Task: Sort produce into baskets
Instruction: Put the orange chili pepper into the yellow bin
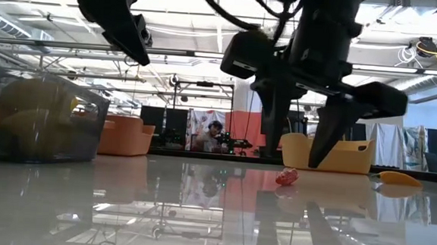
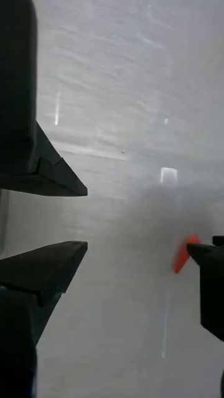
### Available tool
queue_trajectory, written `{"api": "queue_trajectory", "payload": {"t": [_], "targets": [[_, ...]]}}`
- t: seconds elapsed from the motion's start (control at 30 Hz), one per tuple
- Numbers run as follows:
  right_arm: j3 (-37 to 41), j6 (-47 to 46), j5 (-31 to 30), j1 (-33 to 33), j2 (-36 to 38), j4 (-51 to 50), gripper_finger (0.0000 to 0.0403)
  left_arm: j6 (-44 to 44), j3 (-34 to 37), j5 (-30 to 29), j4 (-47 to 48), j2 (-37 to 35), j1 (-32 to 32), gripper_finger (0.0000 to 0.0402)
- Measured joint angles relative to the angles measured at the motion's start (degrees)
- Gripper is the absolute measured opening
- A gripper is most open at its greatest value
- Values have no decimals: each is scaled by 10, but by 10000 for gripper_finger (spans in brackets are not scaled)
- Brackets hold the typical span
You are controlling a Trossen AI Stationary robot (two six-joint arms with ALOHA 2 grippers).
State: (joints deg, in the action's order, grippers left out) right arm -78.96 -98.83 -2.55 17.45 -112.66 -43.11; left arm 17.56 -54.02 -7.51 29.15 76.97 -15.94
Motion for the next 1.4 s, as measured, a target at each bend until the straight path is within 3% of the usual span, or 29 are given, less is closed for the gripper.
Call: {"api": "queue_trajectory", "payload": {"t": [0.17, 0.47, 0.9, 1.13, 1.4], "targets": [[-1, -39, -23, 13, -8, 1, 203, -5, 0, 2, 0, 1, -4, 135], [-2, -25, -27, 15, -46, 40, 169, -19, 0, 3, 6, 1, -9, 135], [-1, 10, -29, 13, -40, 12, 13, -18, 0, 3, 14, 1, -10, 135], [1, 107, -42, -37, 21, -24, 17, -18, 0, 0, 13, 1, -2, 135], [0, 255, -131, -149, 134, -144, 17, -7, 0, -1, 13, 1, 6, 135]]}}
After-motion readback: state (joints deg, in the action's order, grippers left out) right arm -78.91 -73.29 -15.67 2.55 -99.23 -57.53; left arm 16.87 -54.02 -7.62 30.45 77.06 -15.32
